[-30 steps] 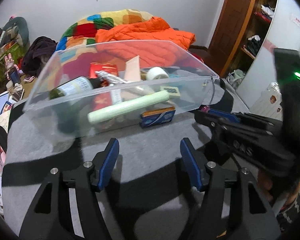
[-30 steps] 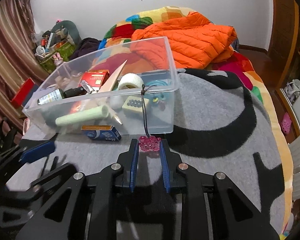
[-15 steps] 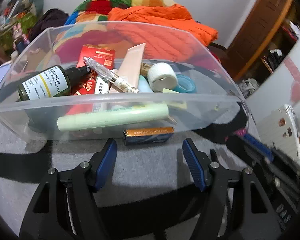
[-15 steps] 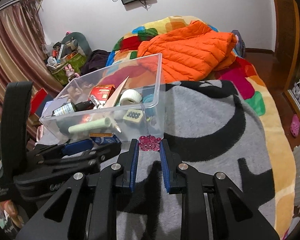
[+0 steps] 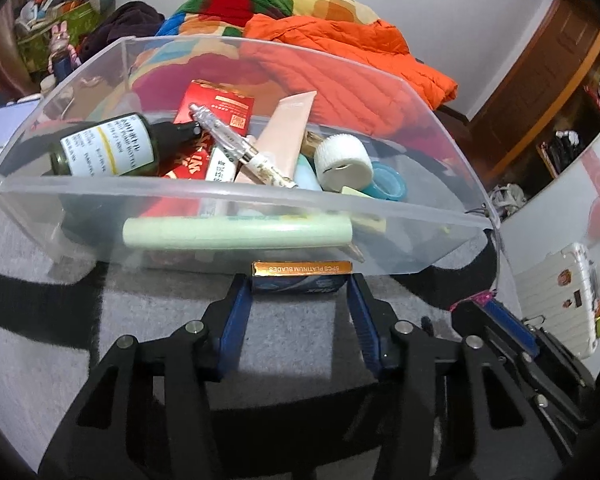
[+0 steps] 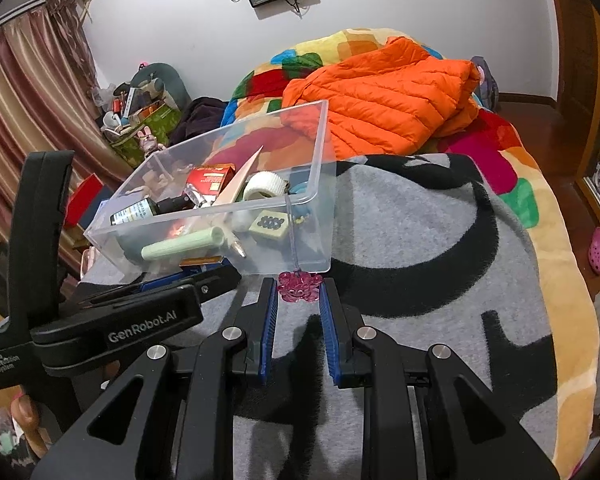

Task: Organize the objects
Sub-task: 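Grasp the pink charm with the right gripper while the left gripper grasps the blue box, then drop the blue box and pink charm into the clear box, opening both grippers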

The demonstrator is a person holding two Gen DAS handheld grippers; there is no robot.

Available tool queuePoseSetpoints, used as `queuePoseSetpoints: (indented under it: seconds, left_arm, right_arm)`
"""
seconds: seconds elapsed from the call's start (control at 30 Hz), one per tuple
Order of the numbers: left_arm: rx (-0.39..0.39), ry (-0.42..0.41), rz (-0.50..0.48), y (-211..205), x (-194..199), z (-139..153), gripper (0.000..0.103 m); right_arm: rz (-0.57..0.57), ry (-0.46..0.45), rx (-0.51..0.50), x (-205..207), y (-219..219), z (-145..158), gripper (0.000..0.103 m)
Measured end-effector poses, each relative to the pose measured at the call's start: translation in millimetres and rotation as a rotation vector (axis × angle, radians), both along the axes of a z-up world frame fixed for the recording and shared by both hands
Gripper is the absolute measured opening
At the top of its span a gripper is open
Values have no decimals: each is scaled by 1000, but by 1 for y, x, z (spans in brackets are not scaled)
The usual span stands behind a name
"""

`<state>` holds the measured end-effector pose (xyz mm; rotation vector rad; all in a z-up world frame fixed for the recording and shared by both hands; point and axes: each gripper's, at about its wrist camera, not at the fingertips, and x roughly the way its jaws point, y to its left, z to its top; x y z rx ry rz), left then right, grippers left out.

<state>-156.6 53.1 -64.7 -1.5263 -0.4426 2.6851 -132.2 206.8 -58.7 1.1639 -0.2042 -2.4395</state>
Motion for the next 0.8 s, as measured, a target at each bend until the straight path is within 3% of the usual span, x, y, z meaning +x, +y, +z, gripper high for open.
queuePoseSetpoints:
  seconds: [0.17,0.37,0.6,0.8]
  left_arm:
    - [22,11,-25,-1,10,2,49]
    - [-18,44,-98,2,33,10,49]
    - [-68,161,-137,-5,51,47,49]
    - [-77,228,-147,-19,42,76,49]
  right_arm:
    - [7,7,14,1,-3,2,19]
    - [16,40,40,3,-8,14,19]
    - [46,94,82,-5,-18,39,19]
    - [72,144,125,-23,-35,59,19]
